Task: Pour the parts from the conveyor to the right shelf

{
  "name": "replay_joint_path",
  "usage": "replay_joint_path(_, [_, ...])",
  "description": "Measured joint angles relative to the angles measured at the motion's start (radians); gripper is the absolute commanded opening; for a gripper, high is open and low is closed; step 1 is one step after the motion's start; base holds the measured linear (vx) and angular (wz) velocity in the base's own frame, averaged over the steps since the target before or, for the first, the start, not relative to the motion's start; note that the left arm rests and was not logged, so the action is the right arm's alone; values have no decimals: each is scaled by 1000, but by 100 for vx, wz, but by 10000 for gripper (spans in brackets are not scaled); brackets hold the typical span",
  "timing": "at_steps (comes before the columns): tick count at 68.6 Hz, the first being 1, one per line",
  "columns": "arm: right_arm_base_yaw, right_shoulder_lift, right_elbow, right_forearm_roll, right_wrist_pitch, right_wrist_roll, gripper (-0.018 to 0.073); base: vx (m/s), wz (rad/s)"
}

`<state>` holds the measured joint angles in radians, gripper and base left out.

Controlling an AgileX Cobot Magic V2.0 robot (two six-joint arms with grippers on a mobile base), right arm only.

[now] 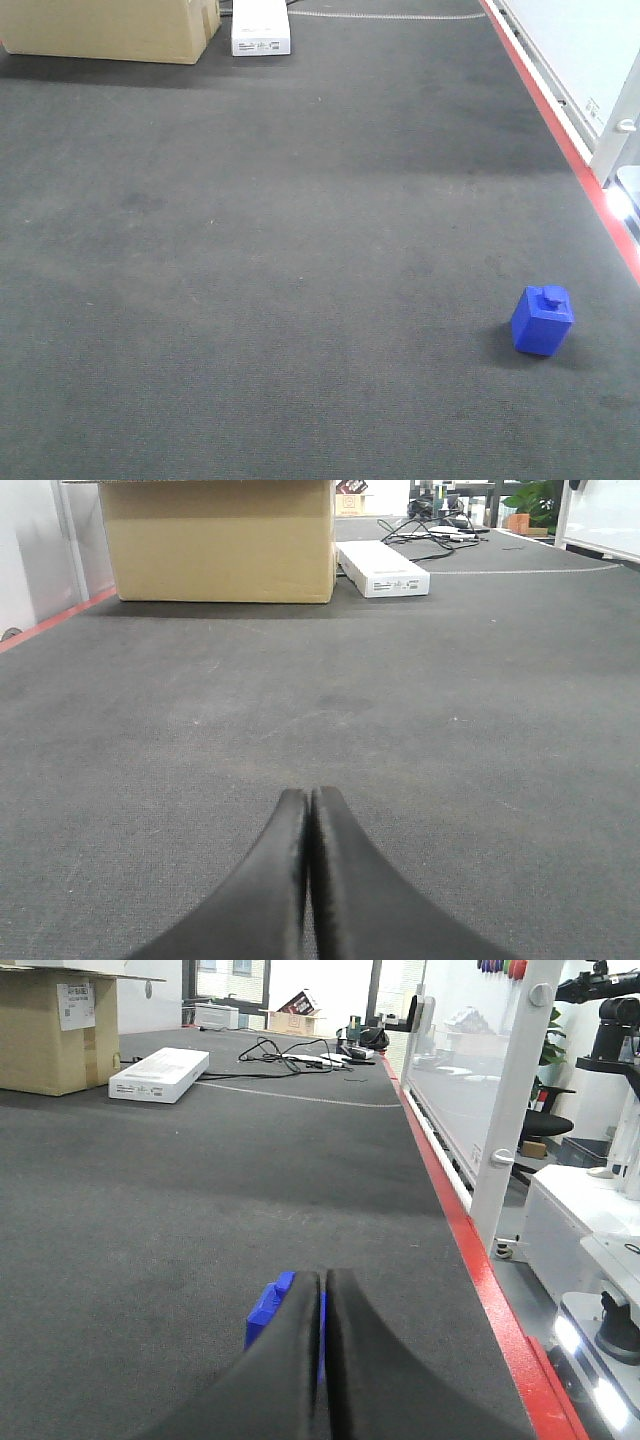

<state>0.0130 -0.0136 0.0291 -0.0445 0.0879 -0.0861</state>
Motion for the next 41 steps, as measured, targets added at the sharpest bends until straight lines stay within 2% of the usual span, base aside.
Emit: replay_joint_path(41, [0,0,0,0,0,0,-11,0,0])
